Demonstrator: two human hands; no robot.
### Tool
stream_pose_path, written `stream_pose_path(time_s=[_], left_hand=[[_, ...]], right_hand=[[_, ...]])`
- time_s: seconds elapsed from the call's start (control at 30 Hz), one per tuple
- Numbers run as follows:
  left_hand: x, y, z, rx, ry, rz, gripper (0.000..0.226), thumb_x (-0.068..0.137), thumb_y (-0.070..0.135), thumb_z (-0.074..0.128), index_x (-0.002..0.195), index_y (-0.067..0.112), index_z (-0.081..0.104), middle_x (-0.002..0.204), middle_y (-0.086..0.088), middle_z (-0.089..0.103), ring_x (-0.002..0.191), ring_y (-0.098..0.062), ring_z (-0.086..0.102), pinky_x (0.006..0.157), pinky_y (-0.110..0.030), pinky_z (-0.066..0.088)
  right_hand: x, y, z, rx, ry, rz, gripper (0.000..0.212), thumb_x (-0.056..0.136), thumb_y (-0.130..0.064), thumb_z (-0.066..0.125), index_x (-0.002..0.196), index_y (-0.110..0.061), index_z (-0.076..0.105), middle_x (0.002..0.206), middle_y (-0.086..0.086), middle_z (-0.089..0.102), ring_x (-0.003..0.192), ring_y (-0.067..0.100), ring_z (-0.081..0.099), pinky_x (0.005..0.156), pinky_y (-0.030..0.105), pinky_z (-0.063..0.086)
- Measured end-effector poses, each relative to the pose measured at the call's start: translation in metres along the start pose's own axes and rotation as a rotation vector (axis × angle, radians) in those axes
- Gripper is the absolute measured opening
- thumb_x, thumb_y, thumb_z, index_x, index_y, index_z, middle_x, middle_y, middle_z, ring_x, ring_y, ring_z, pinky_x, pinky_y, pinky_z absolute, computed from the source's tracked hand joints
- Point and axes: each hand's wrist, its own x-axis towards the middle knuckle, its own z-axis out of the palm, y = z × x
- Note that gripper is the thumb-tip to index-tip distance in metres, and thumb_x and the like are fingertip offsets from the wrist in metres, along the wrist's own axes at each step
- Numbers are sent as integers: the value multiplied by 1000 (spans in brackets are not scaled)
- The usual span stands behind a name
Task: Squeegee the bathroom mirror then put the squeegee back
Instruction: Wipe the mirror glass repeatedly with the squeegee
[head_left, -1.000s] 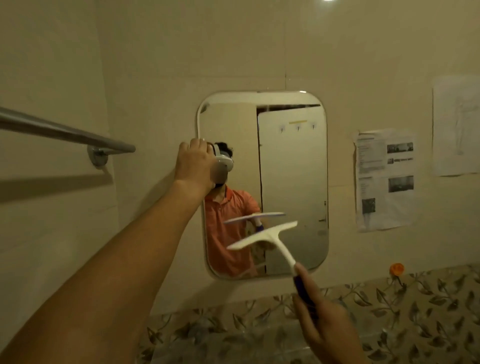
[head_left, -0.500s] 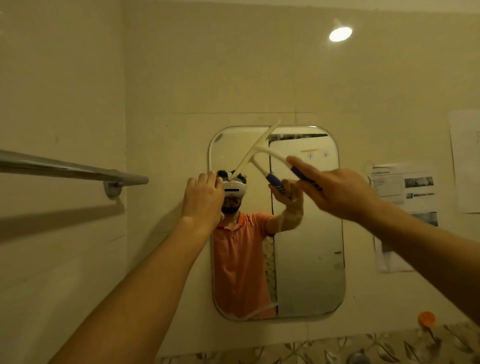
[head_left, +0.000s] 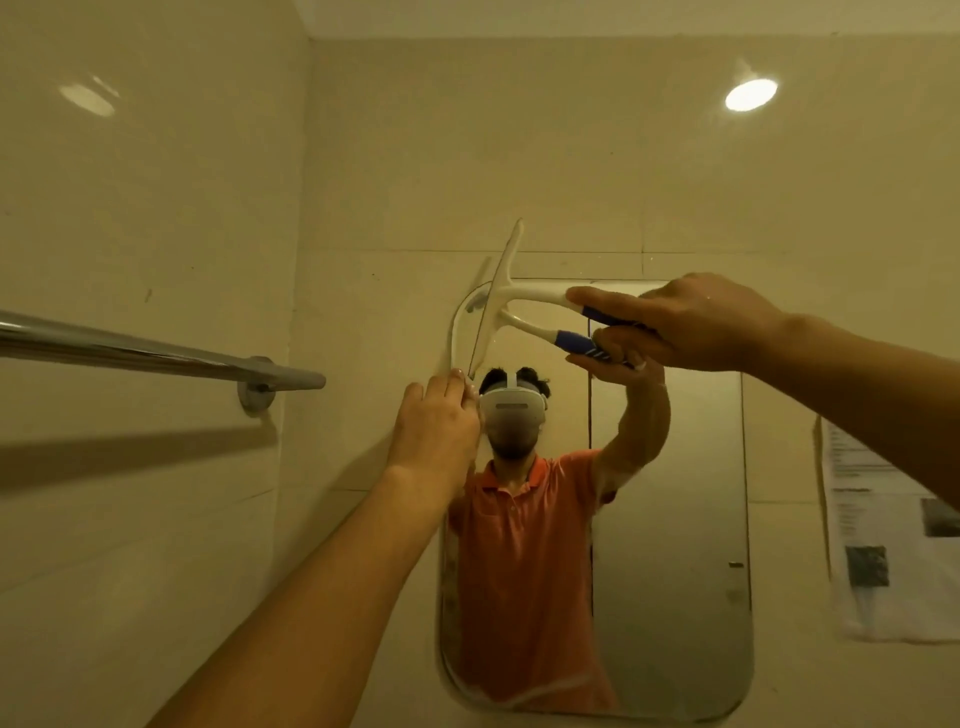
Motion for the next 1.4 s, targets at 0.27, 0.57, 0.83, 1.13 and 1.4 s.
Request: stream_pose_path(time_s=[0.27, 0.57, 0.83, 1.13, 1.4], left_hand=[[6, 3, 5, -39, -29, -25, 53, 97, 23, 54, 144, 6, 37, 146, -15, 38, 130, -32, 38, 105, -44, 36], [4, 2, 3, -48, 55, -13, 51, 101, 31, 47, 148, 14, 39, 155, -9, 30, 134, -26, 36, 104, -39, 32], [3, 2, 1, -12, 44, -20, 65, 97, 43, 55, 152, 14, 34, 157, -10, 29, 134, -27, 37, 103, -40, 34], [3, 1, 6, 31, 17, -4, 80, 88, 50, 67, 152, 15, 34, 157, -11, 27, 132, -28, 37, 103, -41, 35], [6, 6, -1, 44, 8, -8, 63, 92, 45, 61, 144, 15, 44, 145, -8, 37, 126, -25, 39, 101, -40, 34]], right_hand=[[27, 24, 0, -56, -117, -94, 63, 94, -71, 0, 154, -53, -8, 83, 1, 69, 52, 14, 55, 52, 29, 51], [32, 39, 9, -73, -177, -113, 59, 93, -69, 3, 145, -61, -22, 80, 1, 69, 51, 12, 56, 50, 25, 49], [26, 42, 17, -48, -169, -101, 58, 95, -69, 6, 145, -62, -21, 82, 5, 72, 49, 15, 57, 48, 31, 53], [0, 59, 16, -50, -144, -75, 62, 99, -60, 21, 153, -56, -9, 75, 5, 68, 43, 11, 50, 44, 31, 51], [-38, 59, 11, -60, -94, 12, 63, 100, -53, 32, 158, -46, 10, 58, 5, 56, 36, 11, 39, 38, 25, 39]])
